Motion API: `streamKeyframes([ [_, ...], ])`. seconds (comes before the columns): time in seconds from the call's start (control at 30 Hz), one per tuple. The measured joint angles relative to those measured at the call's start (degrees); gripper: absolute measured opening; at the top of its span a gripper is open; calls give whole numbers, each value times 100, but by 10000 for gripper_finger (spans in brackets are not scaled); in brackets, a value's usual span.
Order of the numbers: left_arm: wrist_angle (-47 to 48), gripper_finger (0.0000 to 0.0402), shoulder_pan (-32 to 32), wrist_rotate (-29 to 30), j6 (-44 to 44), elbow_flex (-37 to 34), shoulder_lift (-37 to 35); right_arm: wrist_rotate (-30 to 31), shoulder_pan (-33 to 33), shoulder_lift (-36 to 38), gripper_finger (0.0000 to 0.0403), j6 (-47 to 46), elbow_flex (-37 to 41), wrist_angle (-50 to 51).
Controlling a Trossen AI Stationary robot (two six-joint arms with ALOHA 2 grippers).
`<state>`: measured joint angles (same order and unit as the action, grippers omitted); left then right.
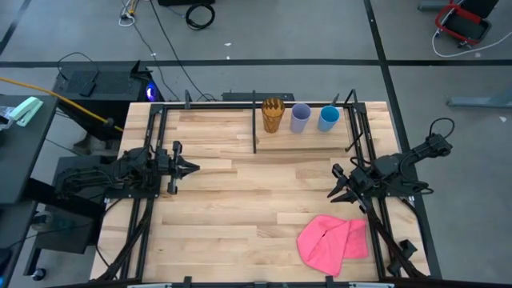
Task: Stack small to large cups/mugs on shelf
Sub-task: Return to Home Position
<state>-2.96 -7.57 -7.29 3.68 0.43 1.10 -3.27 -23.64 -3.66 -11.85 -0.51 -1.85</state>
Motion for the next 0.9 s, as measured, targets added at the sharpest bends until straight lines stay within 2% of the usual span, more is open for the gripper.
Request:
streamKeyframes([
  [0.47,0,36,0,0,-2,0,0,-2,0,0,88,-1,0,0],
  [0.9,0,26,-1,0,-2,0,0,0,0,0,88,0,0,0],
])
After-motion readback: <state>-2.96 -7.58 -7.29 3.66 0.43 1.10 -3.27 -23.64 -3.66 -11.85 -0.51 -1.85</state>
